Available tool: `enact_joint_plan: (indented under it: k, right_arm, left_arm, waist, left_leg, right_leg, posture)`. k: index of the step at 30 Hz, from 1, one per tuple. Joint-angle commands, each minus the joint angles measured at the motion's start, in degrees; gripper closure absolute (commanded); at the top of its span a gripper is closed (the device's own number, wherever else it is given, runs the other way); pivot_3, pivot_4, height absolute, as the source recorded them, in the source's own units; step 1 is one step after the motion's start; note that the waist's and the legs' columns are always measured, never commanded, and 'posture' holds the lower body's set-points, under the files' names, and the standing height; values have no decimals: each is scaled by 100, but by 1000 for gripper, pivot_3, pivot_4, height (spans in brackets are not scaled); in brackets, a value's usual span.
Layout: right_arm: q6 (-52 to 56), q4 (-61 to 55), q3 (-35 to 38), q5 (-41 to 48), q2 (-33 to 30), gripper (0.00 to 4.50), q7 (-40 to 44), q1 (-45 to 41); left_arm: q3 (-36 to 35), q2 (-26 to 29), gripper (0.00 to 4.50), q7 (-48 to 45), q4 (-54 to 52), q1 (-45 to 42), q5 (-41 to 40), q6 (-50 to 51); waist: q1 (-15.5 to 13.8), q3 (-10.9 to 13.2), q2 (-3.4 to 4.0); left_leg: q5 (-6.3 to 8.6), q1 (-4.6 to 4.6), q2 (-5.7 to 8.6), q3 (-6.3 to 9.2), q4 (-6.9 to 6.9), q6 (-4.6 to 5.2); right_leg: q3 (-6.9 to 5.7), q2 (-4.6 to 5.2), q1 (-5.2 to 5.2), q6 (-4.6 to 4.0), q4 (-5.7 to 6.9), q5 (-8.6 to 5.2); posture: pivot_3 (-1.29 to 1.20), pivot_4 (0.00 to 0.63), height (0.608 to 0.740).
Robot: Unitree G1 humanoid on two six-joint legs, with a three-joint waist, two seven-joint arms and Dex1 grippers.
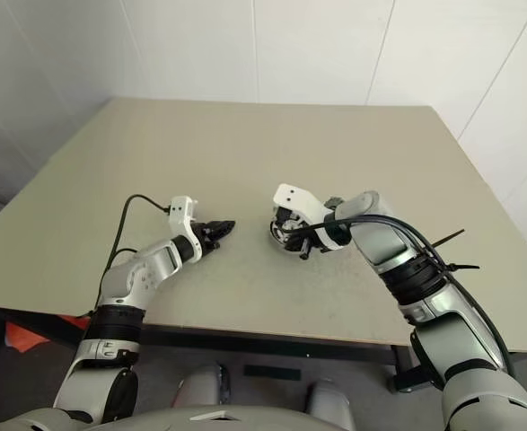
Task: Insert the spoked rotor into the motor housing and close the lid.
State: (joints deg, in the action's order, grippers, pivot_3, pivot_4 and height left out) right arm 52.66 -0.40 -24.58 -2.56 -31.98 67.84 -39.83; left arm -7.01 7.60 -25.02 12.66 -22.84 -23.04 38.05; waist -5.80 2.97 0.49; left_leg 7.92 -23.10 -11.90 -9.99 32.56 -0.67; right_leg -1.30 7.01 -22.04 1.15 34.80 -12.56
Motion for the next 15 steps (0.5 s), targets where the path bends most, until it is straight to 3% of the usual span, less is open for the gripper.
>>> enact_joint_plan:
  k: [1, 5, 9, 12, 15]
  right_arm:
    - [105, -280, 55, 196, -23, 3279, -67, -226]
    - [450, -800, 283, 648, -1, 1898, -25, -513]
    - [953, -1298, 516, 1189, -25, 1898, -27, -724]
    - [1414, -1655, 1142, 1891, 153, 1898, -72, -930]
    - [1020, -1458, 1572, 1890, 125, 1898, -510, -1066]
  left_arm:
    - [-24, 32, 2475, 14, -92, 4, -52, 22]
    - [-27, 58, 2475, 18, -24, -25, -45, 6]
    - [-13, 59, 2475, 7, 112, -113, -25, -28]
    - [31, 59, 2475, -35, 184, -180, -9, -36]
    - [71, 65, 2475, -101, 238, -240, -5, -53]
  waist:
    - [-1, 0, 0]
    - [-5, 1, 2]
    - [-13, 1, 2]
    - [-27, 1, 2]
    - [-37, 1, 3]
  left_leg:
    - [0, 0, 0, 0, 0, 0]
    - [-3, 0, 0, 0, -7, -5]
    - [-7, 1, -1, 0, -14, -12]
    - [-9, 2, -1, 1, -15, -14]
    - [-15, 3, 1, 1, -15, -23]
  right_leg:
    - [0, 0, 0, 0, 0, 0]
    - [1, 0, -5, 0, 0, 0]
    - [2, -1, -4, 0, 0, 0]
    - [3, -1, -3, 0, 0, 0]
    - [4, 0, -5, 0, 5, 0]
  posture:
    - [0, 0, 740]
    - [0, 0, 740]
    - [0, 0, 740]
    - [0, 0, 740]
    - [0, 0, 740]
